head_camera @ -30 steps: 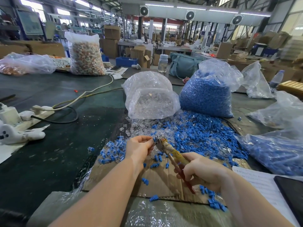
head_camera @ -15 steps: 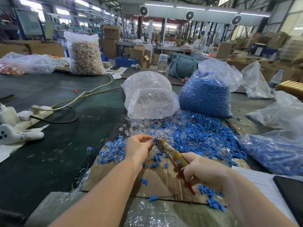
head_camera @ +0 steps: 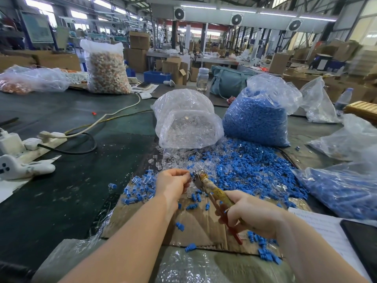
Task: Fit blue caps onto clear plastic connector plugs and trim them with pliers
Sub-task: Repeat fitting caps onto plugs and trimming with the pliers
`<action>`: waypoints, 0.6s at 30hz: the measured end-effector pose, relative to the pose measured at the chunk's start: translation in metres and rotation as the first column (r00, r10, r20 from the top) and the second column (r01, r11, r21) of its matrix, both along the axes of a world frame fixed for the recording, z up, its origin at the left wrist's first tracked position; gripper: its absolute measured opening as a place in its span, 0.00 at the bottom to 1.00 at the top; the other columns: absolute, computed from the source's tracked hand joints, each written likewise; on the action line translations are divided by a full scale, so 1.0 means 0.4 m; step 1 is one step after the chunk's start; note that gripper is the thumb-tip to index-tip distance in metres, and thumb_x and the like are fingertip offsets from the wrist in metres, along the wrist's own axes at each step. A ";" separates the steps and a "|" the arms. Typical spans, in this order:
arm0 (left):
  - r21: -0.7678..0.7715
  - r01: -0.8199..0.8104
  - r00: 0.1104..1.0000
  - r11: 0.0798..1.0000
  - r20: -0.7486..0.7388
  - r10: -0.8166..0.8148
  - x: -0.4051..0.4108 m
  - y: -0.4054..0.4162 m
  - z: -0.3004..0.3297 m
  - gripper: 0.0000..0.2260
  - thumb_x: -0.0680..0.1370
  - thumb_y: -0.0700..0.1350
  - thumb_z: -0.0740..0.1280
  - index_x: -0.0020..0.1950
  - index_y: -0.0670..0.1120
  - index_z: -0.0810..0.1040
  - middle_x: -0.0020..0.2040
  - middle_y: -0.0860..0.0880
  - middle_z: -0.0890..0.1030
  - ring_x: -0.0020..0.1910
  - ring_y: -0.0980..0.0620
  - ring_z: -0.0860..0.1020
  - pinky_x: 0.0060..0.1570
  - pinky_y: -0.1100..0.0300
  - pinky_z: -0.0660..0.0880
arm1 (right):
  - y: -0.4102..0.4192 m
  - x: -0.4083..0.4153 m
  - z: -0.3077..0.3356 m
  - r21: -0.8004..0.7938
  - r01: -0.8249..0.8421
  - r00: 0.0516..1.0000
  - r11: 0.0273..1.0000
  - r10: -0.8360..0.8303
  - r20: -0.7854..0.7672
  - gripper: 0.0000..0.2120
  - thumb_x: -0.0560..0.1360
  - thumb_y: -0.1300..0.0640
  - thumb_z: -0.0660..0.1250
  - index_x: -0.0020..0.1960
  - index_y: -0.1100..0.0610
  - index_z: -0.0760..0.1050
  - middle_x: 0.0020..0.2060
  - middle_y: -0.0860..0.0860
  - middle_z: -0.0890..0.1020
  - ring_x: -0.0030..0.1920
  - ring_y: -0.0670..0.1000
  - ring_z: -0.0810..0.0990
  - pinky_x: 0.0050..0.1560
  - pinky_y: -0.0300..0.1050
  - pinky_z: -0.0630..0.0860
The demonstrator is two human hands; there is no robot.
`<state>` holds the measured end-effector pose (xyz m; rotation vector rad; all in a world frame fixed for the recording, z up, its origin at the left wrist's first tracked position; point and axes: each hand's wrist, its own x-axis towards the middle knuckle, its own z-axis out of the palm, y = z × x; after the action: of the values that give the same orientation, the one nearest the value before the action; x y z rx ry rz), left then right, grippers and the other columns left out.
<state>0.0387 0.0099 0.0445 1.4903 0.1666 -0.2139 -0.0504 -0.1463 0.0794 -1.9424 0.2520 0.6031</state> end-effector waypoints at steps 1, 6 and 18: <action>-0.002 -0.003 1.000 1.000 -0.003 0.003 0.000 -0.001 0.001 0.06 0.76 0.34 0.66 0.43 0.42 0.79 0.36 0.46 0.79 0.33 0.54 0.75 0.33 0.65 0.74 | 0.001 0.000 0.002 0.006 -0.002 1.000 1.000 0.002 -0.002 0.20 0.70 0.75 0.57 0.61 0.66 0.68 0.47 0.58 0.70 0.48 0.55 0.72 0.43 0.45 0.74; -0.086 -0.024 0.995 0.996 -0.095 0.016 0.005 -0.002 0.006 0.05 0.75 0.33 0.66 0.42 0.41 0.79 0.34 0.46 0.79 0.30 0.54 0.75 0.31 0.64 0.74 | 0.003 -0.002 0.010 -0.005 -0.026 1.000 1.000 0.026 -0.001 0.21 0.70 0.75 0.57 0.62 0.66 0.66 0.47 0.57 0.70 0.48 0.54 0.71 0.41 0.44 0.73; -0.069 -0.039 0.995 0.997 -0.094 0.033 0.006 -0.001 -0.009 0.06 0.75 0.32 0.66 0.42 0.41 0.79 0.35 0.46 0.79 0.31 0.54 0.75 0.30 0.66 0.74 | 0.010 0.003 -0.008 -0.067 0.001 1.000 0.998 0.001 0.031 0.19 0.68 0.74 0.56 0.57 0.65 0.69 0.43 0.57 0.70 0.43 0.54 0.71 0.39 0.45 0.73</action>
<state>0.0410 0.0095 0.0408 1.4070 0.2579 -0.2576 -0.0490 -0.1422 0.0761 -2.0147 0.2557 0.5705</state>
